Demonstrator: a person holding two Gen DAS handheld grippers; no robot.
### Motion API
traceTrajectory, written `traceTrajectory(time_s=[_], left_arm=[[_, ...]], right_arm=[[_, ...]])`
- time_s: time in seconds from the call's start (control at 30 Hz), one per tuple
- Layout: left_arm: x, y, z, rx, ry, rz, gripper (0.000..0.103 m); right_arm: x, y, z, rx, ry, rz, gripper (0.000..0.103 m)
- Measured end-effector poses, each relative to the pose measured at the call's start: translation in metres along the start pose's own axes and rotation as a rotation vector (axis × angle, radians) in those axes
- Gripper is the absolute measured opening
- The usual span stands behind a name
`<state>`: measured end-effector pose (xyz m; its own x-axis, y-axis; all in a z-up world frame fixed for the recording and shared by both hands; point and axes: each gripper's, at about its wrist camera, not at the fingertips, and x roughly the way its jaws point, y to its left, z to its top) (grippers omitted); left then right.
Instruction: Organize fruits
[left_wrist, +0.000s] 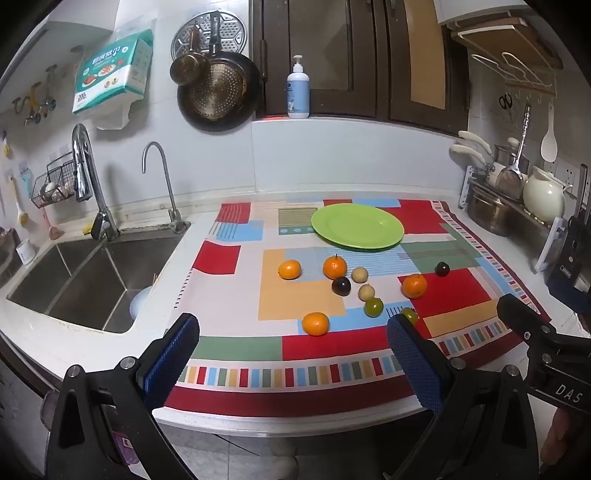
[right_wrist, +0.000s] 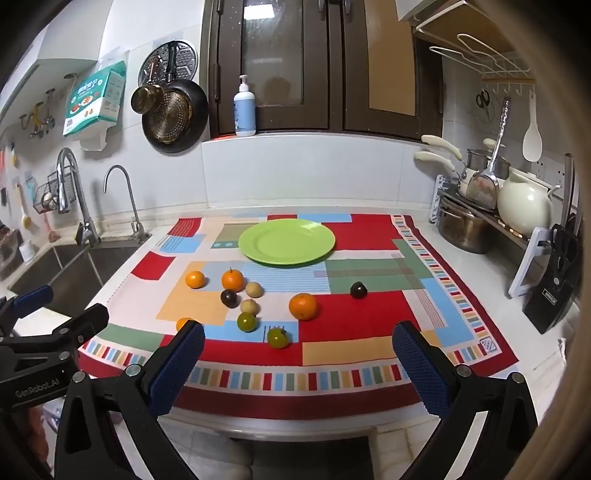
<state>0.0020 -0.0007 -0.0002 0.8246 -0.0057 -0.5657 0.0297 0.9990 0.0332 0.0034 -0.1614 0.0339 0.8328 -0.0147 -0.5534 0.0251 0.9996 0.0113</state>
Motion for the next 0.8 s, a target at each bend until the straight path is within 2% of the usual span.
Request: traceTrajectory(time_s=[0.2, 0.27, 0.8], left_arm=[[0.004, -0.008, 0.004, 0.012, -0.004, 0.004, 0.103], [-0.001, 0.009, 0.0, -0.019, -0.009, -0.003, 0.103], [-0.005, 0.006, 0.004, -0.019, -0.014, 0.006, 0.103]], right_arm=[[0.001, 0.001, -0.001, 0.002, 0.002, 0.002, 0.103], [0.001, 0.001, -0.001, 0.002, 0.002, 0.002, 0.103], [0.001, 0.002, 0.002, -0.006, -0.005, -0.005, 0.102]])
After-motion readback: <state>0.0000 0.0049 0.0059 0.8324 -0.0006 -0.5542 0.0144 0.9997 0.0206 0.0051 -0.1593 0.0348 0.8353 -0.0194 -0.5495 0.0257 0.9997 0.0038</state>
